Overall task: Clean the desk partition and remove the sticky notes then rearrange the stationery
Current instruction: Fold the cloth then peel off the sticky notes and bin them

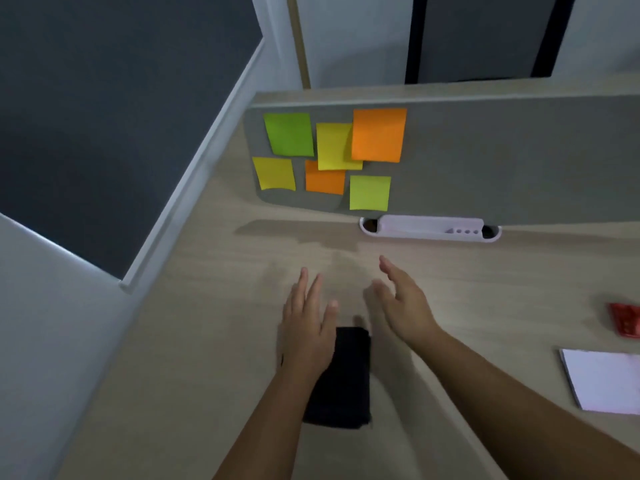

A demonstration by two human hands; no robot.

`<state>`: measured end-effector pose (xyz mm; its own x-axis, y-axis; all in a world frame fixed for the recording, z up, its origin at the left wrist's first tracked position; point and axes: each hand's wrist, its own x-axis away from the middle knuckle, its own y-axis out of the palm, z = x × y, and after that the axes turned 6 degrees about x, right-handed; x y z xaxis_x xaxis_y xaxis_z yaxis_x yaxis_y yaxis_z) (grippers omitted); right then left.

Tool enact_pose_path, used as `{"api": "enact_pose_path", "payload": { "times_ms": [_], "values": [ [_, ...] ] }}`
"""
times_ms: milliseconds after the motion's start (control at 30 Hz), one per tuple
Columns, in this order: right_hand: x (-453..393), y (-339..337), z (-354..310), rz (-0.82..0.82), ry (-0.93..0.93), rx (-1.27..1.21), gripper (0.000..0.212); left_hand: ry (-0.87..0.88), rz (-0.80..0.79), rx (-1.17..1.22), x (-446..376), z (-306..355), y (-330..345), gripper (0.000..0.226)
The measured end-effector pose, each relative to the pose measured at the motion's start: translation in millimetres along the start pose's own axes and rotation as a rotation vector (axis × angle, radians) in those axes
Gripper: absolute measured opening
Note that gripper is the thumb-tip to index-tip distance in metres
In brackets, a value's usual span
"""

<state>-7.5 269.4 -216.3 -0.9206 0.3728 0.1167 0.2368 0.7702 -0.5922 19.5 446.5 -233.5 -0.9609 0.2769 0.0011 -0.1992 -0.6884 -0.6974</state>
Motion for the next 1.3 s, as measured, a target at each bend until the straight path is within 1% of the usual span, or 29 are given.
{"api": "enact_pose_path", "payload": {
  "times_ms": [67, 133, 200, 267, 300, 367, 433, 467, 533, 633, 667, 733, 767, 833, 867, 900, 933, 1000, 1033, 1100, 1133, 1233, 1267, 1300],
  "values": [
    [-38, -26, -25, 0.110, 0.126, -0.361, 0.046, -0.012, 0.093, 0.291, -40, 34, -10, 0.044],
    [-71, -51, -49, 0.195, 0.184, -0.593, 0.042, -0.096, 0.128, 0.507, -82, 64, -18, 0.036],
    [-96, -72, -70, 0.228, 0.218, -0.742, 0.036, -0.206, 0.154, 0.738, -119, 89, -24, 0.032],
    [-111, -85, -90, 0.207, 0.220, -0.797, 0.027, -0.325, 0.158, 0.955, -150, 109, -27, 0.038],
    [-117, -88, -98, 0.191, 0.216, -0.809, 0.022, -0.370, 0.154, 1.012, -162, 117, -28, 0.043],
    [-124, -93, -109, 0.199, 0.185, -0.818, 0.015, -0.426, 0.142, 1.020, -179, 128, -30, 0.046],
    [-128, -94, -111, 0.226, 0.144, -0.821, 0.011, -0.476, 0.129, 0.995, -192, 131, -30, 0.028],
    [-129, -92, -107, 0.235, 0.120, -0.816, 0.014, -0.505, 0.119, 0.989, -196, 134, -31, 0.024],
    [-125, -83, -89, 0.233, 0.097, -0.762, 0.016, -0.548, 0.111, 0.969, -202, 131, -31, 0.030],
    [-114, -60, -51, 0.216, 0.203, -0.637, 0.007, -0.567, 0.133, 1.059, -209, 129, -31, 0.031],
    [-113, -53, -42, 0.207, 0.240, -0.622, 0.008, -0.558, 0.128, 1.111, -212, 128, -31, 0.028],
    [-114, -43, -30, 0.193, 0.276, -0.626, 0.009, -0.535, 0.109, 1.181, -213, 127, -29, 0.031],
    [-117, -41, -29, 0.189, 0.281, -0.640, 0.009, -0.508, 0.114, 1.188, -214, 125, -28, 0.028],
    [-127, -38, -31, 0.178, 0.278, -0.683, 0.010, -0.444, 0.154, 1.187, -213, 121, -28, 0.012],
    [-131, -36, -30, 0.173, 0.283, -0.697, 0.010, -0.420, 0.185, 1.198, -210, 115, -27, 0.010],
    [-135, -34, -31, 0.177, 0.294, -0.714, 0.010, -0.389, 0.215, 1.207, -209, 107, -26, 0.011],
    [-137, -32, -30, 0.184, 0.306, -0.728, 0.010, -0.362, 0.238, 1.220, -204, 101, -26, 0.016],
    [-141, -28, -29, 0.207, 0.308, -0.753, 0.012, -0.356, 0.316, 1.233, -199, 90, -30, 0.036],
    [-142, -26, -30, 0.225, 0.297, -0.769, 0.015, -0.354, 0.366, 1.239, -200, 87, -35, 0.033],
    [-142, -23, -30, 0.262, 0.277, -0.819, 0.018, -0.337, 0.432, 1.278, -211, 88, -50, 0.014],
    [-140, -20, -30, 0.262, 0.274, -0.837, 0.020, -0.321, 0.459, 1.296, -216, 91, -58, 0.012],
    [-132, -6, -21, 0.186, 0.275, -0.843, 0.037, -0.298, 0.502, 1.341, -231, 93, -72, 0.013],
    [-128, 0, -18, 0.149, 0.273, -0.841, 0.038, -0.296, 0.490, 1.366, -234, 92, -74, 0.014],
    [-125, 4, -18, 0.111, 0.263, -0.840, 0.034, -0.288, 0.469, 1.399, -236, 91, -74, 0.015]
  ]
}}
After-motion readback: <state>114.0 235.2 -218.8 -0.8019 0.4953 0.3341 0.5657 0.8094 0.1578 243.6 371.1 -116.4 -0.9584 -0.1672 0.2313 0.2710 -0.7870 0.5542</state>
